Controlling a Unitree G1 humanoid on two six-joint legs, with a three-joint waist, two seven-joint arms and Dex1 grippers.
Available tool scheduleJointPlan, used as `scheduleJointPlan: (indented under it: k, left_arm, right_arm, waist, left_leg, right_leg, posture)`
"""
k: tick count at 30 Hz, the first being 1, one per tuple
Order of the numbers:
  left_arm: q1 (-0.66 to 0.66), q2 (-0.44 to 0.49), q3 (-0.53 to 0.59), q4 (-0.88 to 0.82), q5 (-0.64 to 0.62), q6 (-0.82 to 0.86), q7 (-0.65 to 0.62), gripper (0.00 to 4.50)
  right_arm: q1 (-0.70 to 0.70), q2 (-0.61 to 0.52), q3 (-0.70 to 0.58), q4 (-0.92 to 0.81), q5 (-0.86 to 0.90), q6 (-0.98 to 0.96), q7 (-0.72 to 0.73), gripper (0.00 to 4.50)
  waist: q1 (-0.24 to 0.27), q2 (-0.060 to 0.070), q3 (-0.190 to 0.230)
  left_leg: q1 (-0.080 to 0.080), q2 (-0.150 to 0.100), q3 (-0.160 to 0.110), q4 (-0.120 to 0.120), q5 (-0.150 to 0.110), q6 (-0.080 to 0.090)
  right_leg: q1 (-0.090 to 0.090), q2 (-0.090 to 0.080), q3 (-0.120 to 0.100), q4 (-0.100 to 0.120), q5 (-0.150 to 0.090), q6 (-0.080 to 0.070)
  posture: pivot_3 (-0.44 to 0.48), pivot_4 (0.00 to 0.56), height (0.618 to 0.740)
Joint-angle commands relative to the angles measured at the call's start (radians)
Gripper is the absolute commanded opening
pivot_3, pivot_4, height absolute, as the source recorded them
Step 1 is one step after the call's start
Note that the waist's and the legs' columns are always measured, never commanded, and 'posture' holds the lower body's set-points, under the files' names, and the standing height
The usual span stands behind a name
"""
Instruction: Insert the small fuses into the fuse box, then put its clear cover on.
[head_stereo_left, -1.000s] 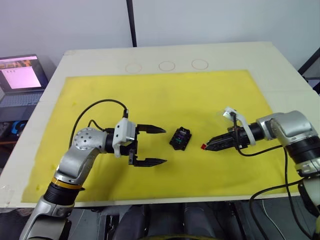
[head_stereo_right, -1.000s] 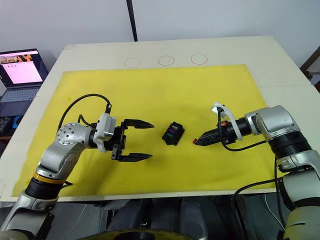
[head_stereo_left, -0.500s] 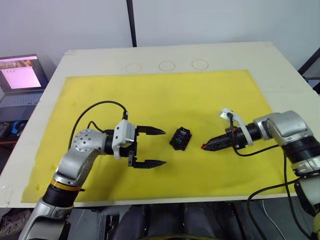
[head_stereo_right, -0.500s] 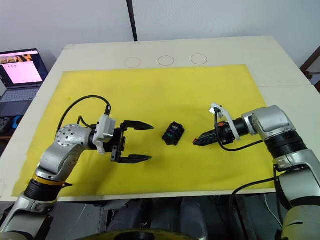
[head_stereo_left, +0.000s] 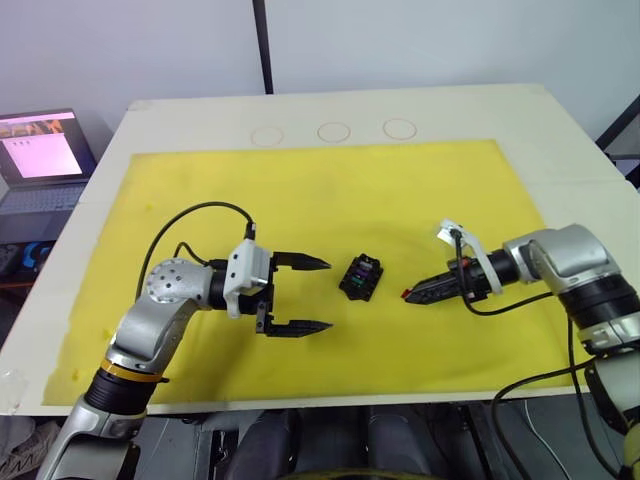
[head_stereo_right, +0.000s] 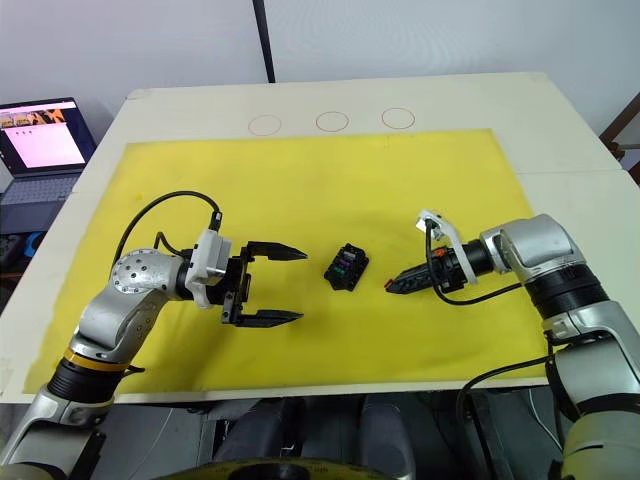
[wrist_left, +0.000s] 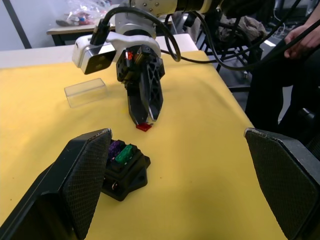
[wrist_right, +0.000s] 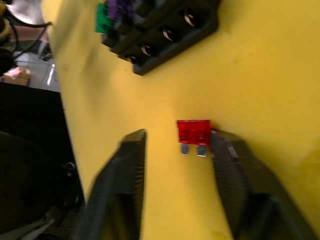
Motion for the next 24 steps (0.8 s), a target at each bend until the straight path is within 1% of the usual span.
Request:
scheduleJointPlan:
  k: [1, 2, 3, 10, 14, 17, 18, 19, 20, 21, 22, 23, 24]
  left_arm:
    - [-0.007, 0.005, 0.015, -0.030, -0.017, 0.001, 0.001, 4.50]
    - [-0.007, 0.006, 0.015, -0.031, -0.018, 0.002, 0.002, 4.50]
    - [-0.007, 0.006, 0.015, -0.031, -0.017, 0.002, 0.002, 4.50]
    - [-0.008, 0.006, 0.015, -0.029, -0.016, 0.001, 0.001, 4.50]
    - [-0.005, 0.008, 0.017, -0.030, -0.017, 0.001, 0.001, 4.50]
    - [0.000, 0.014, 0.022, -0.033, -0.020, 0.003, 0.000, 4.50]
    - [0.002, 0.017, 0.025, -0.034, -0.022, 0.004, 0.000, 4.50]
    - [0.004, 0.019, 0.027, -0.036, -0.023, 0.004, 0.001, 4.50]
    - [0.005, 0.022, 0.029, -0.036, -0.024, 0.005, 0.001, 4.50]
    - [0.008, 0.026, 0.033, -0.037, -0.027, 0.006, 0.002, 4.50]
    - [0.009, 0.027, 0.035, -0.035, -0.028, 0.006, 0.002, 4.50]
    - [0.010, 0.028, 0.035, -0.034, -0.029, 0.005, 0.002, 4.50]
    - [0.010, 0.027, 0.033, -0.032, -0.028, 0.003, 0.002, 4.50]
  right_arm:
    - [0.012, 0.014, -0.012, 0.000, -0.004, -0.001, -0.010, 0.50]
    - [0.013, 0.015, -0.014, 0.000, -0.004, 0.001, -0.013, 0.15]
    - [0.013, 0.016, -0.016, -0.001, -0.003, 0.002, -0.015, 0.03]
    - [0.017, 0.006, -0.036, -0.004, 0.010, 0.026, -0.024, 0.03]
    - [0.022, -0.013, -0.097, -0.043, 0.061, 0.117, -0.043, 0.03]
    - [0.047, -0.030, -0.207, -0.142, 0.148, 0.282, -0.102, 0.03]
    - [0.044, -0.002, -0.305, -0.171, 0.169, 0.390, -0.170, 0.03]
    - [0.044, 0.022, -0.376, -0.191, 0.188, 0.459, -0.228, 0.03]
    - [0.044, 0.050, -0.454, -0.182, 0.221, 0.503, -0.342, 0.03]
    - [0.078, 0.078, -0.546, -0.215, 0.308, 0.522, -0.483, 0.03]
    - [0.127, 0.125, -0.656, -0.247, 0.441, 0.522, -0.684, 0.03]
    - [0.187, 0.245, -0.805, -0.349, 0.507, 0.522, -0.908, 0.03]
    - [0.250, 0.429, -0.962, -0.513, 0.513, 0.522, -1.156, 0.03]
  waist:
    - [0.000, 0.000, 0.000]
    - [-0.001, 0.000, 0.000]
    - [-0.001, 0.000, 0.000]
    - [0.000, 0.000, 0.000]
    - [0.002, 0.000, 0.000]
    - [0.004, 0.000, 0.000]
    - [0.004, 0.000, 0.000]
    - [0.004, 0.000, 0.000]
    - [0.002, 0.000, 0.000]
    - [0.002, 0.000, 0.000]
    - [0.004, -0.001, -0.001]
    - [0.005, -0.002, -0.002]
    - [0.009, -0.007, -0.004]
  left_leg:
    - [0.000, 0.000, 0.000, 0.000, 0.000, 0.000]
    - [0.000, 0.000, 0.000, 0.000, 0.000, 0.000]
    - [0.000, 0.000, 0.000, 0.000, 0.000, 0.000]
    - [0.000, 0.000, 0.000, 0.000, 0.000, 0.000]
    - [0.000, 0.000, 0.000, 0.000, 0.000, 0.000]
    - [0.000, 0.000, 0.000, 0.000, 0.000, 0.000]
    - [0.000, 0.000, -0.001, 0.000, 0.000, 0.000]
    - [0.000, 0.000, -0.001, 0.000, 0.000, 0.000]
    - [0.000, 0.000, -0.001, 0.000, 0.000, 0.000]
    - [0.000, 0.000, -0.001, 0.000, 0.000, 0.000]
    - [0.000, 0.000, -0.001, 0.000, 0.000, -0.001]
    - [0.000, 0.000, -0.002, -0.001, 0.000, -0.001]
    - [0.000, 0.000, -0.002, -0.002, 0.001, -0.001]
  right_leg:
    - [0.000, 0.000, 0.000, 0.000, 0.000, 0.000]
    - [0.000, 0.000, 0.000, 0.000, 0.000, 0.000]
    - [0.000, 0.000, 0.000, 0.000, 0.000, 0.000]
    - [0.000, 0.000, 0.000, 0.000, 0.000, 0.000]
    - [0.000, 0.000, 0.000, 0.000, 0.000, 0.000]
    - [0.000, 0.000, 0.000, 0.000, 0.000, 0.000]
    - [0.000, 0.000, 0.000, 0.000, 0.000, 0.000]
    - [0.000, 0.000, 0.000, 0.000, 0.000, 0.000]
    - [0.000, 0.000, 0.000, 0.000, 0.000, 0.000]
    - [0.000, 0.000, 0.000, 0.000, 0.000, 0.000]
    - [0.000, 0.000, 0.000, 0.000, 0.000, 0.000]
    - [0.000, 0.000, 0.000, 0.000, 0.000, -0.001]
    - [0.000, 0.000, 0.000, 0.001, 0.000, -0.001]
  posture:
    - [0.000, 0.150, 0.740]
    - [0.000, 0.150, 0.740]
    - [0.000, 0.150, 0.740]
    - [0.000, 0.150, 0.740]
    - [0.000, 0.150, 0.740]
    - [0.000, 0.150, 0.740]
    - [0.000, 0.150, 0.740]
    - [0.000, 0.150, 0.740]
    - [0.000, 0.150, 0.740]
    - [0.000, 0.150, 0.740]
    - [0.000, 0.150, 0.740]
    - [0.000, 0.150, 0.740]
    - [0.000, 0.150, 0.740]
